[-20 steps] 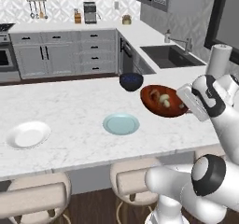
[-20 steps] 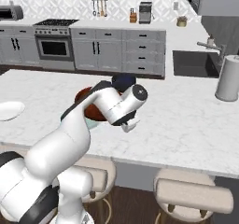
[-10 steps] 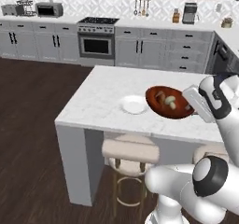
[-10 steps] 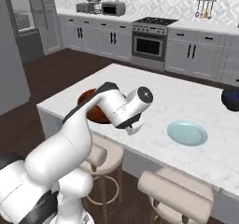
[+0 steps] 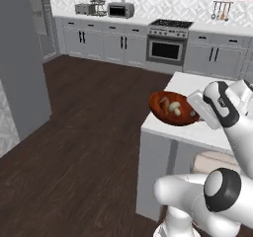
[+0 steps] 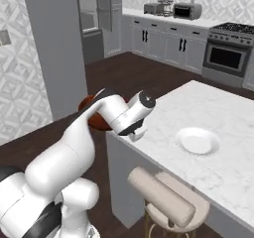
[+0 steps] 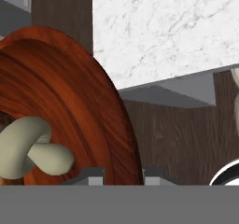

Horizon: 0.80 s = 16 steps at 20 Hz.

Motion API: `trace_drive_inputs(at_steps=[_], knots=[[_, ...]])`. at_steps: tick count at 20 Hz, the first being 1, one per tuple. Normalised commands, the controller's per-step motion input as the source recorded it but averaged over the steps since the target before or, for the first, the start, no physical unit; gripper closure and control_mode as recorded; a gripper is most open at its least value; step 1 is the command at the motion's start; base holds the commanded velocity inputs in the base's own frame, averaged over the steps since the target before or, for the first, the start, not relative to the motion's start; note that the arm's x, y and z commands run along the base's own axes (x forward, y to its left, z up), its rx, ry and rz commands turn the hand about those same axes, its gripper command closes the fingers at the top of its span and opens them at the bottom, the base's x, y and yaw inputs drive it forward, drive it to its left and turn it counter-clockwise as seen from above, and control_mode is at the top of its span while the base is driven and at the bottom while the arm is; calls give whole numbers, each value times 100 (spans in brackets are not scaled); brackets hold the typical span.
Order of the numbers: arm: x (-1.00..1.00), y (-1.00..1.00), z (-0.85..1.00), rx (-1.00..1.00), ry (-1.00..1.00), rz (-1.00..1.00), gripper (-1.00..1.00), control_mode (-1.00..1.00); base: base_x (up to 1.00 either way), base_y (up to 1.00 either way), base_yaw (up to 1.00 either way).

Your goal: Pick the chicken drumstick and mushroom from their plates and place them in the bowl. Then put the bowl in the fridge.

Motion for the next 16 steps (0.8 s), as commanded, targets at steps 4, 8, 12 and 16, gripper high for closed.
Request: trace_drive_inputs(at_steps=[4,8,12,16], knots=[[0,0,0,0,0,0,100,100,95,100,15],[0,0,0,0,0,0,100,100,100,100,1],[0,0,0,0,0,0,100,100,100,100,0],[0,0,0,0,0,0,100,100,100,74,-16]])
